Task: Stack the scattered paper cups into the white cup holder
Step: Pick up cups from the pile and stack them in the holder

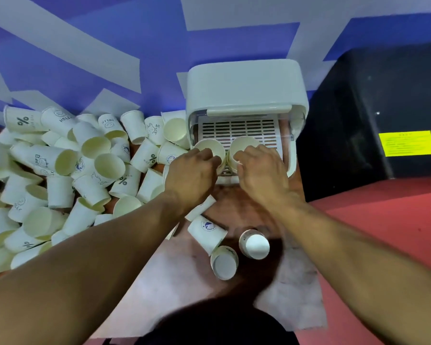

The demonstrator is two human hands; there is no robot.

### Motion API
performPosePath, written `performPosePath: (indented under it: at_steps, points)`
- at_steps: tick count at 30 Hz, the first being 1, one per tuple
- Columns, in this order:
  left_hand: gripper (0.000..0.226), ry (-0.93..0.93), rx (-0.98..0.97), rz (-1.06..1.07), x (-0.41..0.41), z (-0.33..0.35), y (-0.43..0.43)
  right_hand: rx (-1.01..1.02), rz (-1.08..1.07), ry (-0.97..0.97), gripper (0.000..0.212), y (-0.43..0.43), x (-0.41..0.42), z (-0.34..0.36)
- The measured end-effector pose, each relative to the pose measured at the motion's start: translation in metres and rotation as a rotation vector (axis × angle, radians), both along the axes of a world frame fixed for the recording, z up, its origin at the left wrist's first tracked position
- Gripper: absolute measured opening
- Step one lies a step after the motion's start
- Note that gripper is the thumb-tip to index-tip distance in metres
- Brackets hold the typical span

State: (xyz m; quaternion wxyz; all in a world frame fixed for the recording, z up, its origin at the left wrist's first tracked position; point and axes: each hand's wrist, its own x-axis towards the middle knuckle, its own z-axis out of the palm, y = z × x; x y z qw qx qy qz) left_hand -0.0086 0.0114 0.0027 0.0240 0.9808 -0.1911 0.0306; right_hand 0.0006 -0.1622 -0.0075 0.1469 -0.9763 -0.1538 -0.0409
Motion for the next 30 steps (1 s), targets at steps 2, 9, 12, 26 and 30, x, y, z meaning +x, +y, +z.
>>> performPosePath:
  at_steps: [2, 9, 12, 26, 30]
  points:
    - [0.006, 0.026, 0.019, 0.004, 0.002, -0.007, 0.001, -0.001, 0.017, 0.01, 0.011, 0.001, 0.002, -0.006]
    - [0.024, 0.145, 0.028, 0.0, 0.008, -0.03, 0.004, -0.074, 0.038, 0.072, 0.012, 0.007, 0.004, -0.023]
    - [0.028, 0.16, 0.01, 0.0, 0.008, -0.032, 0.003, -0.059, 0.034, 0.102, 0.013, 0.009, 0.005, -0.028]
    - [0.035, 0.275, -0.065, 0.068, 0.007, -0.028, -0.001, 0.058, 0.006, 0.137, 0.009, 0.009, 0.005, -0.032]
    - [0.037, 0.196, -0.273, -0.034, -0.02, -0.022, 0.003, 0.153, 0.008, 0.022, 0.018, 0.005, -0.016, -0.019]
